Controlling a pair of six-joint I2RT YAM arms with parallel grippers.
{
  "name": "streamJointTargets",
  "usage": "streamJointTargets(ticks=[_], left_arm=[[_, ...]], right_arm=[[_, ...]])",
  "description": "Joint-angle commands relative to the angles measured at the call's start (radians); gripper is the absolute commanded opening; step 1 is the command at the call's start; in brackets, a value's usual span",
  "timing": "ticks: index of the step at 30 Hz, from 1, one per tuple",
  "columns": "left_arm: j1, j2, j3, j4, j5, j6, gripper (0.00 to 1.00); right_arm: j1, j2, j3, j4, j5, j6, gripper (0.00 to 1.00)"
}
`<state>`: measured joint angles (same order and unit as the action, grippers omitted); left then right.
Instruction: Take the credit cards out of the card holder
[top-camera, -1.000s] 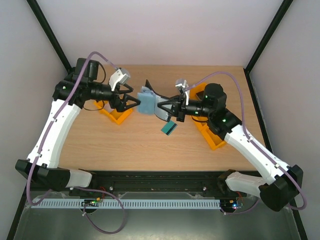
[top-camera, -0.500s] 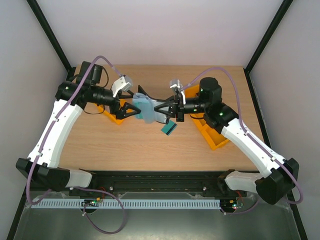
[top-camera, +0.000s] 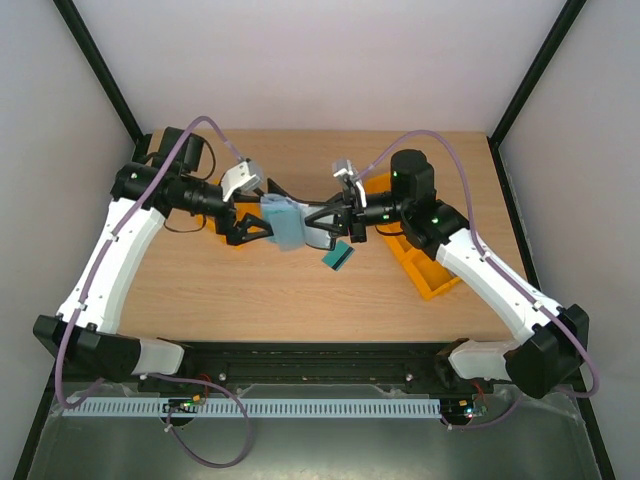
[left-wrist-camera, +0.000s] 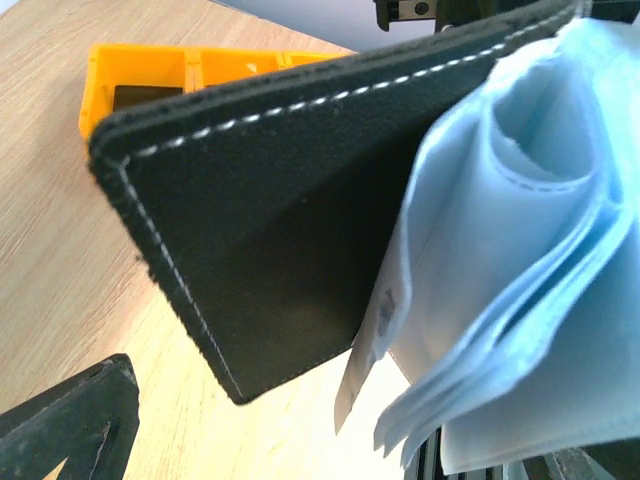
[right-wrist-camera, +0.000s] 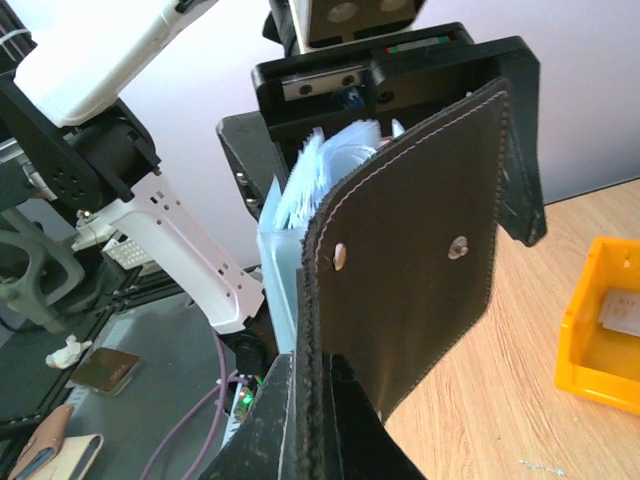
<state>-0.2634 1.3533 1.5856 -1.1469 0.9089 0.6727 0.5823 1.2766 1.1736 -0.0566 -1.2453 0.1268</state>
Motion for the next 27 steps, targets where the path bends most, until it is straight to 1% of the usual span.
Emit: streamJointTargets(ticks=[1,4,7,10,13,14,15,17,23,27], left_arm=[[-0.022,0.011,-0.026,0.088,0.039,-0.056,0.99],[-0.028,0.021,-0.024,0.113,0.050,-0.060,0.99],[-0.054,0.034,-0.003,0.139,0.100,-0.097,0.99],[-0.107,0.049,0.014,0.130,0.133,-0.099,0.99],[-0.123,0.056,0.016,0.113,0.130,-0.089,0.99],[-0.123,0.054,0.016,0.105,0.122,-0.079,0.98],[-0.123,0.051,0.018,0.091,0.117,-0.065,0.95],[-0.122,0.047,0.017,0.047,0.121,-0.030,0.83],[-0.122,0.028,0.002,-0.040,0.226,0.051,0.39],[-0.116,0.023,0.007,-0.083,0.235,0.095,0.09]], right_arm=[[-0.002,-0.005,0.034,0.021,-0.066,0.003,0.02],[-0.002,-0.006,0.031,0.021,-0.087,-0.002,0.02],[-0.003,-0.002,0.025,0.032,-0.090,-0.004,0.02],[-0.002,0.010,0.030,0.033,-0.101,-0.004,0.02],[-0.002,0.009,0.028,0.035,-0.115,-0.011,0.02],[-0.002,0.007,0.027,0.034,-0.115,-0.016,0.02],[-0.002,0.003,0.027,0.032,-0.115,-0.021,0.02],[-0.004,-0.001,0.027,0.028,-0.119,-0.031,0.02],[-0.008,0.012,0.029,0.027,-0.122,-0.036,0.02],[-0.015,0.014,0.026,0.030,-0.118,-0.038,0.02]])
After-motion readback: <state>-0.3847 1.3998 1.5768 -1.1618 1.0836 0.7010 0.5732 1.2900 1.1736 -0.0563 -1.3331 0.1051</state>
